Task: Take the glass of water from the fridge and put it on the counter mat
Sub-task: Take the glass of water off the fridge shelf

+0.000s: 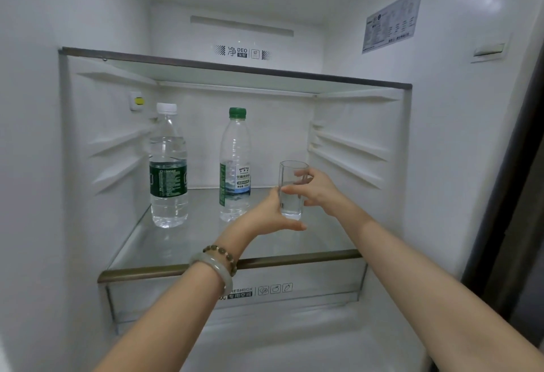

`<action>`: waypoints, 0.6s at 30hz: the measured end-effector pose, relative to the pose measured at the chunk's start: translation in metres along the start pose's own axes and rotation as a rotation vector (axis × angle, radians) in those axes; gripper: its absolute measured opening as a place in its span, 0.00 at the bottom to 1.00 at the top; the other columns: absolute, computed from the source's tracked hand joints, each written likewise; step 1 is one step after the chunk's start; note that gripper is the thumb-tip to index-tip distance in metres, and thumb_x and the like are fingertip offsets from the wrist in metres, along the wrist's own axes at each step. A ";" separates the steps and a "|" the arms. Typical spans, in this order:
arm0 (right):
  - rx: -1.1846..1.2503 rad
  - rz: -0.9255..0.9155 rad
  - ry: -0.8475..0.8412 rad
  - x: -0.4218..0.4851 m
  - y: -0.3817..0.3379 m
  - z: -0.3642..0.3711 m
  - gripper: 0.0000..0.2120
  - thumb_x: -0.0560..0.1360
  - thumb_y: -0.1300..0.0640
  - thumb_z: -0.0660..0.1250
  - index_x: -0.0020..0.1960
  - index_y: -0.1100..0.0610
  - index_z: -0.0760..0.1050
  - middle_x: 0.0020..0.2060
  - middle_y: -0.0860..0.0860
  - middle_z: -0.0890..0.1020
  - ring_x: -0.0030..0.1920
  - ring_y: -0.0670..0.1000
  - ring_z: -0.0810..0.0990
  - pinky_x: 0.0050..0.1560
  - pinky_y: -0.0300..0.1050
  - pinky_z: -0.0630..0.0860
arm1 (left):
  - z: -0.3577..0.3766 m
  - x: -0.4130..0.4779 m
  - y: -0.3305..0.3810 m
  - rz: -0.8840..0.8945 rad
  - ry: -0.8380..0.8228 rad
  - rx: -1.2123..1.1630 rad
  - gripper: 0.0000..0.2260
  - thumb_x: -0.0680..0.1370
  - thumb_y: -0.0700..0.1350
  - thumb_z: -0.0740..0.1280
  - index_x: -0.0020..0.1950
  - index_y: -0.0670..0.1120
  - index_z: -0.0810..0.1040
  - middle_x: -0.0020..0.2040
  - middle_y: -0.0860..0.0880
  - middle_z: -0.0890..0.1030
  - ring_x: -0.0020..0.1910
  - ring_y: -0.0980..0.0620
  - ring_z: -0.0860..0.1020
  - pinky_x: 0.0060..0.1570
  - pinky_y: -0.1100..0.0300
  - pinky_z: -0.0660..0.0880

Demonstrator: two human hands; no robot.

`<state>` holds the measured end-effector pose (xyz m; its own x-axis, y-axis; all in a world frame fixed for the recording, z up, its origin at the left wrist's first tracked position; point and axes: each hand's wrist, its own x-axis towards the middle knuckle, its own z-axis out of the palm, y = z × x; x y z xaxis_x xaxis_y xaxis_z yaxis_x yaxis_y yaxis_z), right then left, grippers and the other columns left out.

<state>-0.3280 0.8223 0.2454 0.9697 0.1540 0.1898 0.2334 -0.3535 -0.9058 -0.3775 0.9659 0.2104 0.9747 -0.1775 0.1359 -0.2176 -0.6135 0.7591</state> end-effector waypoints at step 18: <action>0.001 -0.108 0.075 -0.106 -0.047 0.012 0.28 0.61 0.52 0.81 0.58 0.55 0.74 0.47 0.52 0.81 0.48 0.50 0.80 0.41 0.42 0.76 | -0.011 -0.106 0.018 -0.332 -0.001 -1.323 0.31 0.82 0.56 0.56 0.71 0.29 0.59 0.69 0.31 0.68 0.68 0.37 0.70 0.65 0.50 0.70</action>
<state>-0.4427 0.8335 0.2632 0.9416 0.1219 0.3138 0.3366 -0.3372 -0.8792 -0.4841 0.9821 0.2165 0.9708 -0.1683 -0.1708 0.2368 0.5618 0.7926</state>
